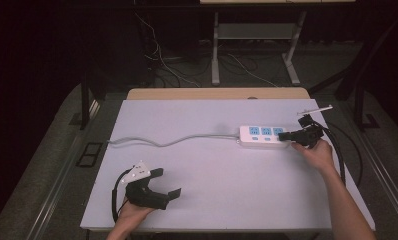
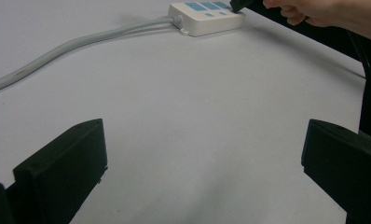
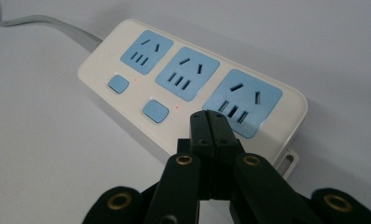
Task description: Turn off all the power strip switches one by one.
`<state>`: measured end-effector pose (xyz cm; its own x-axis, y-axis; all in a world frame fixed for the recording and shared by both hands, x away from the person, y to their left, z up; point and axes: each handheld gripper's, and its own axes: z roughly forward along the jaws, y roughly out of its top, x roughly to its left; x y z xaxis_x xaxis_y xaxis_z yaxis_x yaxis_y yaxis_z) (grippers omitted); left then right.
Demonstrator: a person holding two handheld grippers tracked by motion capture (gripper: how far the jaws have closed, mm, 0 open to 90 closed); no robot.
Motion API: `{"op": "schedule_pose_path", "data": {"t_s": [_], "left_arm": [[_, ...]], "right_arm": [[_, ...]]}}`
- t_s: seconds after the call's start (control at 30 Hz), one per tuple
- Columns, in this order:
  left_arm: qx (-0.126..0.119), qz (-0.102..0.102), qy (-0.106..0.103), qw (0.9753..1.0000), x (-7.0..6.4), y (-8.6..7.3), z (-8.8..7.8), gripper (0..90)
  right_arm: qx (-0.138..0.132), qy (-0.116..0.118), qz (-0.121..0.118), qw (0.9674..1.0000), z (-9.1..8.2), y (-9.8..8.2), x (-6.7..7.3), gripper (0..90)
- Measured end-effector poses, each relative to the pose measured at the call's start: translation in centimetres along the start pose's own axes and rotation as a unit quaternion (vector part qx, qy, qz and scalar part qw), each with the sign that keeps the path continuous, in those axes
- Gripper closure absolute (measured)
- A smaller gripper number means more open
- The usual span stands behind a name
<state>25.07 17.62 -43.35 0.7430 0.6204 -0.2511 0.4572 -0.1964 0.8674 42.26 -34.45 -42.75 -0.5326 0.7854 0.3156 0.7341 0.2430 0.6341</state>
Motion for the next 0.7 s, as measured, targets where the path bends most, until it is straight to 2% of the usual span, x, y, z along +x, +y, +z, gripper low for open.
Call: {"op": "schedule_pose_path", "data": {"t_s": [0.1, 0.13, 0.27, 0.33, 0.7], "left_arm": [[-0.001, -0.001, 0.0, 1.0, 0.0, 0.0, 0.0, 0.0], [-0.002, -0.003, 0.0, 1.0, 0.0, 0.0, 0.0, 0.0], [0.0, -0.003, -0.001, 1.0, 0.1, -0.1, 0.0, 0.0], [0.0, -0.003, -0.001, 1.0, 0.1, -0.1, 0.0, 0.0], [0.0, -0.003, -0.001, 1.0, 0.1, -0.1, 0.0, 0.0]], "right_arm": [[0.003, 0.001, -0.001, 1.0, 0.0, 0.1, 0.1, 90.0], [-0.006, 0.006, 0.002, 1.0, -0.2, 0.1, 0.2, 90.0], [0.014, -0.007, -0.013, 0.9998, -0.4, 0.3, 0.6, 90.0], [0.016, -0.009, -0.013, 0.9997, -0.6, 0.3, 0.6, 90.0], [0.005, 0.0, -0.02, 0.9998, -1.7, 0.9, 1.0, 90.0]]}}
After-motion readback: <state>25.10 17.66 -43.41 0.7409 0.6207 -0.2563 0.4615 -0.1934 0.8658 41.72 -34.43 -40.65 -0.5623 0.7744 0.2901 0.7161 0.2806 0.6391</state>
